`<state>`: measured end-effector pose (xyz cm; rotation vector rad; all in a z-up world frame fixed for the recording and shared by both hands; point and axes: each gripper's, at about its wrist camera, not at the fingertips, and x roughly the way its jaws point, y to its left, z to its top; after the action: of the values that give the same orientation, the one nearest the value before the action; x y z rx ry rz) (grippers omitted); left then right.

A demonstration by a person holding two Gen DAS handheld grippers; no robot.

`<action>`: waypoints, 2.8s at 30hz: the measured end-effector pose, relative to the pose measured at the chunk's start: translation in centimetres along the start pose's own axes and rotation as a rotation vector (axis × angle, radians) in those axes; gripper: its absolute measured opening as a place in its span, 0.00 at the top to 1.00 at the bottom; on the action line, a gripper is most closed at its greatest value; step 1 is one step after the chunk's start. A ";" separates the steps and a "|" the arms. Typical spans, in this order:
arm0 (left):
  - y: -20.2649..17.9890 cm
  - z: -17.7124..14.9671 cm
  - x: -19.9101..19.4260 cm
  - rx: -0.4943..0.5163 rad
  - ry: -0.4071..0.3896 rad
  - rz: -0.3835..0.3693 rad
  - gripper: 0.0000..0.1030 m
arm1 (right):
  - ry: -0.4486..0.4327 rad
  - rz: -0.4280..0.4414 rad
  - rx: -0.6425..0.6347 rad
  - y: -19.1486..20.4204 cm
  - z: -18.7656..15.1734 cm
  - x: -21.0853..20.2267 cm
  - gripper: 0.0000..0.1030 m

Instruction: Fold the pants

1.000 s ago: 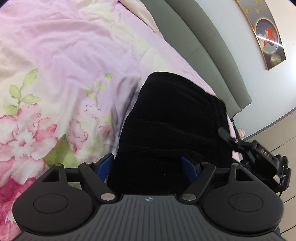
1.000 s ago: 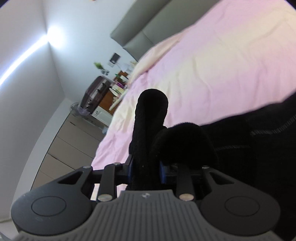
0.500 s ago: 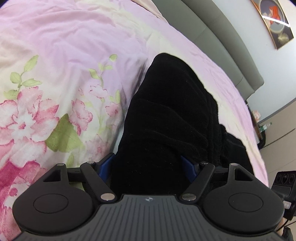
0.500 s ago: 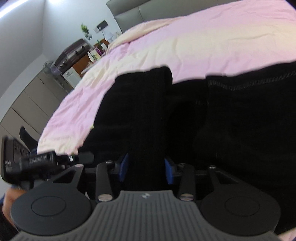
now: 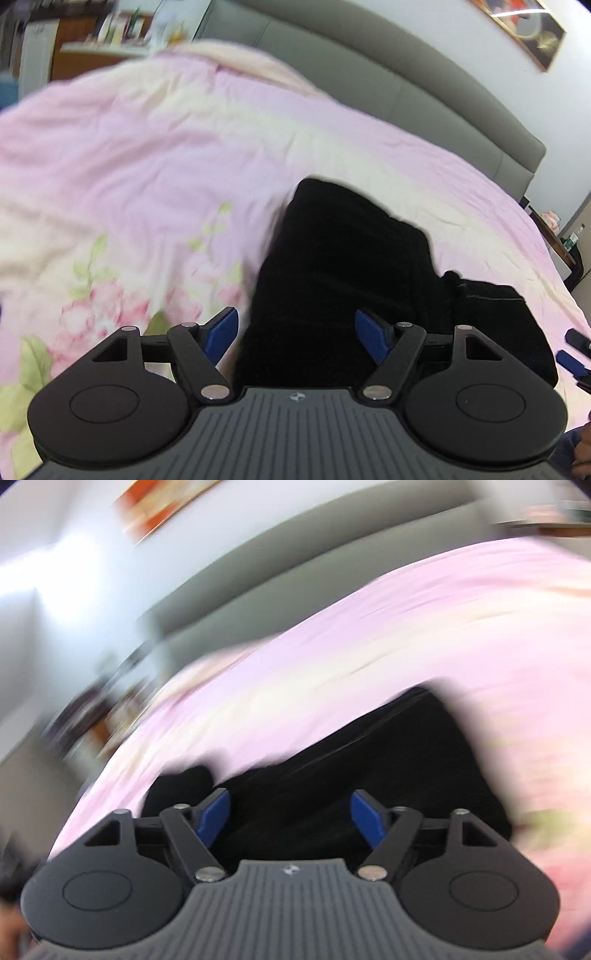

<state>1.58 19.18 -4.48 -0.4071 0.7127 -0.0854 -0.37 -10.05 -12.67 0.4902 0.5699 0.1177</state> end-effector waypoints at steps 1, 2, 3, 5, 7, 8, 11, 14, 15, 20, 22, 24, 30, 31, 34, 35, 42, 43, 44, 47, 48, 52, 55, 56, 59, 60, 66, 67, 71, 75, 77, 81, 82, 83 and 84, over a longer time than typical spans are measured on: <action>-1.3 0.2 -0.4 0.029 -0.024 -0.012 0.18 | -0.044 -0.066 0.054 -1.3 0.5 -0.9 0.24; -2.4 0.3 -0.5 0.055 -0.039 -0.024 0.18 | -0.081 -0.132 0.113 -2.5 0.9 -1.5 0.21; -4.1 0.4 -0.6 0.093 -0.047 -0.041 0.18 | -0.106 -0.196 0.179 -3.6 1.0 -2.1 0.19; -7.6 0.3 0.0 0.187 -0.043 -0.080 0.18 | -0.113 -0.245 0.291 -5.2 0.5 -2.6 0.17; -11.0 -0.3 1.2 0.289 -0.024 -0.119 0.18 | -0.102 -0.249 0.343 -5.7 -0.2 -2.4 0.17; -12.6 -0.7 1.9 0.335 -0.015 -0.137 0.18 | -0.086 -0.265 0.357 -5.7 -0.6 -2.0 0.17; -16.1 -1.6 3.5 0.407 0.014 -0.182 0.18 | -0.055 -0.296 0.396 -5.4 -1.8 -0.4 0.17; -18.7 -2.4 4.7 0.456 0.046 -0.239 0.18 | -0.053 -0.265 0.467 -6.5 -2.8 0.3 0.16; -19.4 -2.7 5.1 0.474 0.058 -0.250 0.18 | -0.053 -0.240 0.506 -7.1 -2.9 0.7 0.15; -21.6 -3.9 6.9 0.489 0.109 -0.276 0.18 | -0.022 -0.223 0.721 -10.4 -3.5 3.1 0.13; -22.1 -4.1 7.3 0.493 0.113 -0.289 0.18 | -0.033 -0.236 0.705 -10.3 -3.4 3.3 0.12; -22.4 -4.2 7.8 0.500 0.122 -0.288 0.18 | -0.031 -0.244 0.696 -10.3 -3.3 3.7 0.10; -22.7 -5.0 10.8 0.491 0.203 -0.278 0.18 | -0.020 -0.211 0.638 -9.9 -3.1 5.2 0.09; -22.8 -5.3 11.3 0.492 0.225 -0.278 0.18 | -0.016 -0.192 0.621 -9.6 -3.1 5.0 0.23; -22.3 -5.9 12.4 0.437 0.289 -0.303 0.18 | -0.035 -0.142 0.590 -9.4 -2.8 4.5 0.54; -21.9 -6.0 12.7 0.398 0.303 -0.307 0.18 | -0.049 -0.113 0.592 -9.5 -2.8 4.3 0.59; -22.6 -5.0 10.7 0.443 0.310 -0.260 0.34 | -0.110 -0.007 0.445 -7.3 -1.9 4.0 0.65; -22.2 -4.1 9.2 0.432 0.280 -0.275 0.40 | -0.108 -0.014 0.459 -7.7 -1.8 4.2 0.65; -21.5 -3.3 7.4 0.416 0.224 -0.291 0.35 | -0.103 -0.019 0.491 -8.3 -2.0 4.1 0.65; -17.9 -1.1 2.2 0.373 0.041 -0.227 0.08 | -0.090 -0.025 0.616 -10.1 -2.8 4.0 0.66; -16.5 -0.6 1.2 0.361 0.004 -0.172 0.08 | -0.089 -0.018 0.652 -10.5 -3.0 4.1 0.66; -8.9 0.2 0.5 0.257 -0.032 0.103 0.22 | -0.093 -0.024 0.637 -10.2 -3.1 3.8 0.67; -2.8 -0.6 1.7 0.116 0.010 0.157 0.25 | -0.093 -0.020 0.664 -10.4 -3.1 3.8 0.68; -1.4 -0.9 2.7 0.070 0.063 0.164 0.28 | -0.092 -0.019 0.677 -10.4 -3.2 3.6 0.69; 0.9 -2.6 3.5 -0.054 0.071 0.119 0.18 | -0.092 -0.034 0.679 -9.7 -2.8 2.7 0.71; 1.5 -2.7 3.6 -0.097 0.074 0.104 0.16 | -0.100 -0.041 0.656 -8.8 -2.4 2.2 0.71; 1.1 -2.5 3.8 -0.131 0.094 0.063 0.13 | -0.239 0.021 0.055 6.6 0.5 -0.6 0.73; 1.3 -2.6 3.8 -0.140 0.093 0.053 0.13 | -0.253 0.056 -0.075 10.2 0.1 -0.8 0.73; 2.7 -2.8 4.1 -0.192 0.094 0.009 0.14 | -0.211 0.216 -0.467 21.7 -4.6 0.2 0.73; 5.9 -2.1 1.2 -0.312 0.055 -0.044 0.29 | -0.081 0.249 -0.728 27.5 -10.3 4.6 0.73; 8.1 -1.3 -1.7 -0.375 -0.022 0.012 0.30 | -0.028 0.228 -0.735 28.3 -11.6 6.2 0.73; 11.7 -0.1 -5.3 -0.484 -0.115 0.060 0.28 | -0.051 0.175 -0.777 29.3 -12.0 7.1 0.73; 12.4 0.0 -5.8 -0.521 -0.133 0.052 0.28 | -0.079 0.162 -0.806 29.7 -12.2 6.8 0.73; 12.7 0.0 -6.3 -0.541 -0.151 0.054 0.28 | -0.108 0.155 -0.839 30.2 -12.4 6.6 0.73; 12.9 0.1 -6.7 -0.547 -0.167 0.061 0.28 | -0.127 0.157 -0.868 30.6 -12.8 6.4 0.73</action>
<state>-4.19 32.43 -5.34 -0.9038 0.5761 0.2053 -1.12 23.67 -10.53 -0.3033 0.3081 0.4562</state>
